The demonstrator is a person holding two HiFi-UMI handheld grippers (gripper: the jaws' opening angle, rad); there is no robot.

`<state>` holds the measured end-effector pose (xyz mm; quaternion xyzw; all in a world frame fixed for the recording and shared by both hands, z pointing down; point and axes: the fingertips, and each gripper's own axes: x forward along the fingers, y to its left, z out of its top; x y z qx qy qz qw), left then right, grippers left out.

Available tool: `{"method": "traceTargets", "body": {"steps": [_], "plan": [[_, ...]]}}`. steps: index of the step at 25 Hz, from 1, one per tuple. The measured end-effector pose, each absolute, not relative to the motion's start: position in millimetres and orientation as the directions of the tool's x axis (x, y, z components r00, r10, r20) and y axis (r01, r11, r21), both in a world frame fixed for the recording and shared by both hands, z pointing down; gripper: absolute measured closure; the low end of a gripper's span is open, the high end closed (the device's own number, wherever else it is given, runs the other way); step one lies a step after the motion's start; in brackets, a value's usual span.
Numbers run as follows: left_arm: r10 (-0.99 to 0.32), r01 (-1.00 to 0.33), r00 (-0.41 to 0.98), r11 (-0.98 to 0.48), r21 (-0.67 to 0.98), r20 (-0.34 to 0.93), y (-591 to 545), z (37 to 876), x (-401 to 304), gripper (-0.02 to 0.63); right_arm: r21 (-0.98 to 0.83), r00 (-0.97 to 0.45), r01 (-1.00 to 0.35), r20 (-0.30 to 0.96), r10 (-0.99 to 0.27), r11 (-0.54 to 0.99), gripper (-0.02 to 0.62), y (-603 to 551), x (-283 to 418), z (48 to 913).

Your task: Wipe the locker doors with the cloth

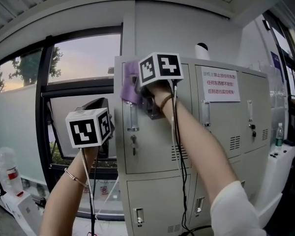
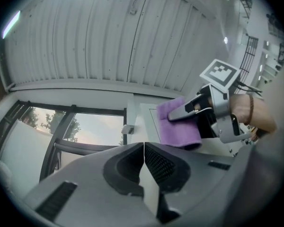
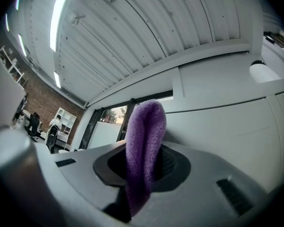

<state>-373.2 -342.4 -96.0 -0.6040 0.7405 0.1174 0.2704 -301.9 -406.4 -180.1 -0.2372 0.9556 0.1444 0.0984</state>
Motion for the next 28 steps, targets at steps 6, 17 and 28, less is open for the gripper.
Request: {"method": "traceTargets", "body": {"steps": [6,17,28], "plan": [[-0.843,-0.954,-0.126,0.247,-0.168,-0.524,-354,-97,-356,0.597,0.232,-0.867,-0.486,-0.255,-0.429,0.843,0.526,-419,-283,-181],[-0.849,-0.958,-0.111,0.23,-0.172,-0.516,-382,-98,-310,0.597,0.245,-0.842,-0.533,-0.251,-0.478,0.81,0.526,-449,-225,-184],[-0.856,-0.968,-0.079,0.189,-0.167,-0.512,-418,-97,-238,0.597,0.236,-0.803,-0.592,-0.256,-0.539,0.77,0.526,-487,-140,-184]]}}
